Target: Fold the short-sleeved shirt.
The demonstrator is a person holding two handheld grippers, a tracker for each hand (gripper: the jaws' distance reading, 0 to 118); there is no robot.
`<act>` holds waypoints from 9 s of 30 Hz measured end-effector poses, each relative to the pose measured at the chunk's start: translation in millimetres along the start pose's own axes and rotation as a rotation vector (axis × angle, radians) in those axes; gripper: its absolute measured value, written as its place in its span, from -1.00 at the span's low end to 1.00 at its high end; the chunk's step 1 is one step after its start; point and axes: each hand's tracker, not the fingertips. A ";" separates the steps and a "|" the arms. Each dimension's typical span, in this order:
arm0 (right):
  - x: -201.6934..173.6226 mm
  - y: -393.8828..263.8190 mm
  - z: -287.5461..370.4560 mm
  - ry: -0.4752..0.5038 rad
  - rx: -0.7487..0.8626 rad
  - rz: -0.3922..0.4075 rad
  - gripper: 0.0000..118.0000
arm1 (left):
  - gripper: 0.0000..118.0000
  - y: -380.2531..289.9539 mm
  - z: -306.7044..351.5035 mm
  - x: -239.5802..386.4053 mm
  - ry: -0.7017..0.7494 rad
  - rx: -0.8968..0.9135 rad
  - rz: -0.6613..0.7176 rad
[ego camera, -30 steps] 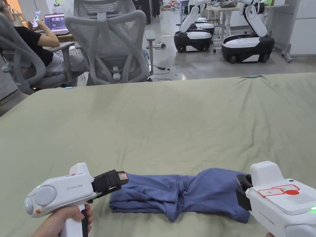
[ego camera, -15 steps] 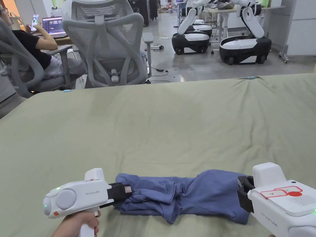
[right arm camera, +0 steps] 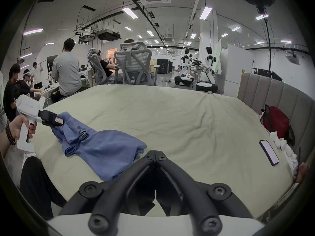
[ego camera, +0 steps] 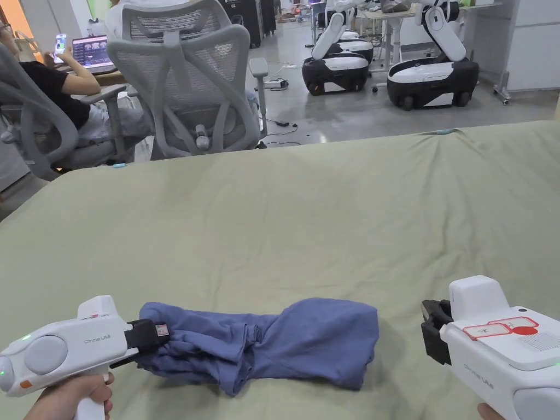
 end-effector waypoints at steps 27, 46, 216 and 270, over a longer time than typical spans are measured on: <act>28.7 -14.2 10.6 -0.061 -0.024 -0.034 -1.00 | 0.93 -31.3 -40.0 176.1 -0.426 -0.067 -0.109; 14.9 -13.4 9.9 -0.025 -0.025 -0.017 -1.00 | -1.00 -49.9 -40.0 177.2 -0.442 -0.131 -0.190; 14.0 48.1 5.5 -0.230 0.355 -0.018 0.23 | 0.86 -57.4 20.0 225.6 0.092 0.696 -0.449; 14.3 51.8 10.5 -0.243 0.413 -0.011 1.00 | 1.00 -61.4 12.1 227.1 0.087 0.716 -0.468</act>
